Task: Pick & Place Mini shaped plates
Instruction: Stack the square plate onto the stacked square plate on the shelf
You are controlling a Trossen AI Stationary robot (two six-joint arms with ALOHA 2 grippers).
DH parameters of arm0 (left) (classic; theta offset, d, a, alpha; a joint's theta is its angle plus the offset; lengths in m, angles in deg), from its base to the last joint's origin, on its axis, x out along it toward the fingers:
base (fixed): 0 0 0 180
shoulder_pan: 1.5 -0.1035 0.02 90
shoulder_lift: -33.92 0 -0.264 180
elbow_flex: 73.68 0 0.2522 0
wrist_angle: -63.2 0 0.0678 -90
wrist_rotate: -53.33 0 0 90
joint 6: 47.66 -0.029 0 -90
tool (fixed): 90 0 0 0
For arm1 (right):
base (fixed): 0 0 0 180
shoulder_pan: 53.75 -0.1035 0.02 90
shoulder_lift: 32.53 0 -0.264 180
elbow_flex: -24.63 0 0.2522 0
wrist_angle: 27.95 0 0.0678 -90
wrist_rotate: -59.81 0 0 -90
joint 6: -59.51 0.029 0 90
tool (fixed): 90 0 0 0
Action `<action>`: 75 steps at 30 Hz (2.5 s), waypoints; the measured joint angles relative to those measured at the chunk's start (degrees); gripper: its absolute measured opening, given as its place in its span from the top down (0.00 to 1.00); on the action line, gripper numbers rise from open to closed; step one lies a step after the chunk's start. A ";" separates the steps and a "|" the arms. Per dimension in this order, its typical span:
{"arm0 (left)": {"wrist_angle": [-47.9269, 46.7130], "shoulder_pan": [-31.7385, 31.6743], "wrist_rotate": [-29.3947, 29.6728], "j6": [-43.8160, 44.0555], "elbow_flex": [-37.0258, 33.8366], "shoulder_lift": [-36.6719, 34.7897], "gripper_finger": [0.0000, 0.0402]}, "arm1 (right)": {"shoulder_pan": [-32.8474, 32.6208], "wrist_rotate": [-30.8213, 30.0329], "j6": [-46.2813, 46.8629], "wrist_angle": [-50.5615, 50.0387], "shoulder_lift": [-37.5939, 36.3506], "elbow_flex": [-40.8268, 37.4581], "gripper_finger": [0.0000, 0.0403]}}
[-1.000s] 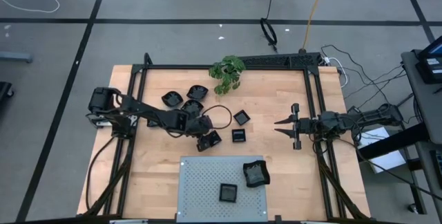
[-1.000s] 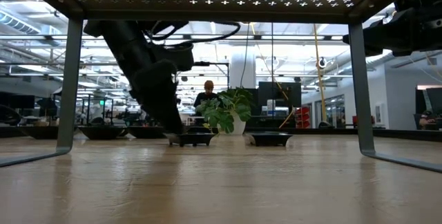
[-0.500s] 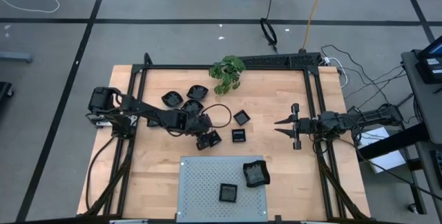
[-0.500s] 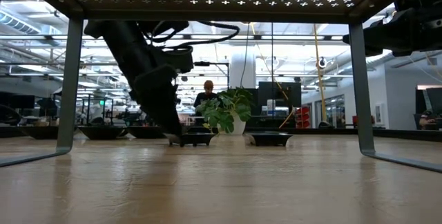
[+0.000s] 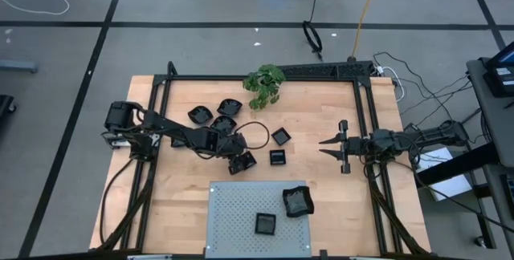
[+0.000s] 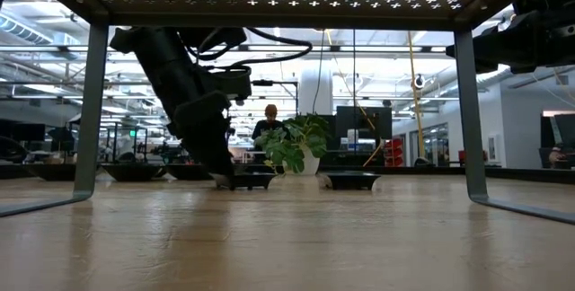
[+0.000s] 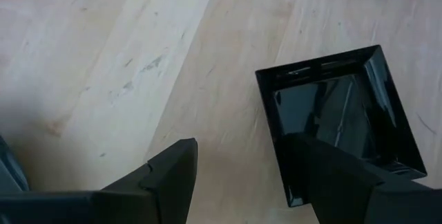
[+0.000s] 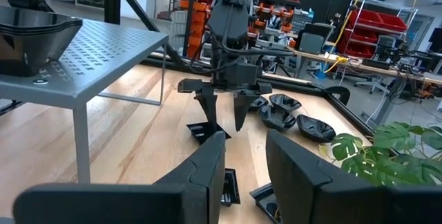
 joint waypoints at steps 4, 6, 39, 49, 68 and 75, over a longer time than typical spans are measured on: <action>-0.18 0.00 0.04 0.99 0.00 0.00 0.39 | 0.00 0.00 -0.01 0.00 0.00 0.00 0.76; -0.20 0.00 0.04 1.36 0.00 0.00 0.39 | 0.01 0.01 -0.01 0.02 0.00 -0.01 0.77; -0.25 0.00 0.17 -0.79 -0.02 -0.34 0.89 | 0.02 0.02 -0.01 0.00 0.00 0.00 0.76; -0.32 0.00 -0.86 -2.18 -0.04 -5.15 0.96 | 0.00 0.00 0.00 0.00 0.00 -0.02 0.76; 1.06 0.05 -0.83 -4.41 -0.04 -25.50 0.98 | 0.00 0.01 -0.01 0.00 -0.02 -0.01 0.76; 9.03 1.96 -7.75 -2.72 -0.04 -30.73 0.95 | 0.00 0.02 -0.02 0.00 -0.02 -0.02 0.76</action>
